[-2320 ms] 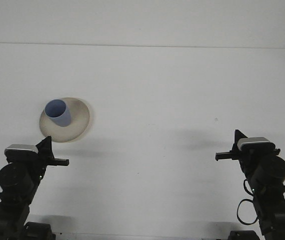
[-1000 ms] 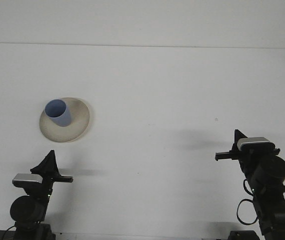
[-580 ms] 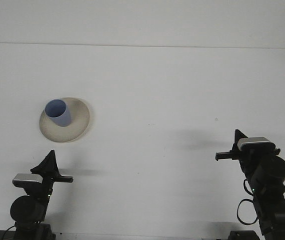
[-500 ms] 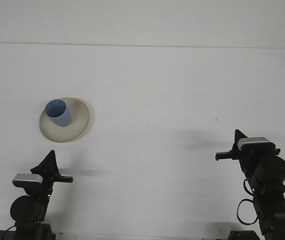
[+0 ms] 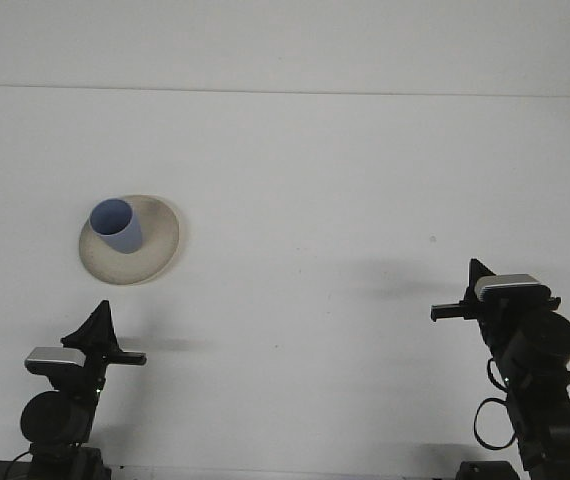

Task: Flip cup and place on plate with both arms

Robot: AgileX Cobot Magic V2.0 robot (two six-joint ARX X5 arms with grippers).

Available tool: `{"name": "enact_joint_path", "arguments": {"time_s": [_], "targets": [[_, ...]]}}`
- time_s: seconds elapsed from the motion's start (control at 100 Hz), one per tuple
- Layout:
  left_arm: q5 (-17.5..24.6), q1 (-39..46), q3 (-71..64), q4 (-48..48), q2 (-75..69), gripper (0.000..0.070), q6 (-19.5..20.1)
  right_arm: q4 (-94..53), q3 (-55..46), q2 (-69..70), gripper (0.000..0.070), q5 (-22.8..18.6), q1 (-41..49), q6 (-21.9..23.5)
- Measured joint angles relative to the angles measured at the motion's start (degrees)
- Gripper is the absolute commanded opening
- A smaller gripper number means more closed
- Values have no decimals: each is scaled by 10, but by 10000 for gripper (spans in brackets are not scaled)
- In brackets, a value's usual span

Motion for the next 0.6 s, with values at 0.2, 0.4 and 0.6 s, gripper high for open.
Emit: {"name": "enact_joint_path", "arguments": {"time_s": [0.2, 0.4, 0.6], "targets": [[0, 0, 0, 0, 0, 11, 0, 0, 0, -2, 0, 0, 0, 0], [0, 0, 0, 0, 0, 11, 0, 0, -1, -32, 0, 0, 0, 0], [0, 0, 0, 0, 0, 11, 0, 11, -42, -97, 0, 1, 0, 0]]}}
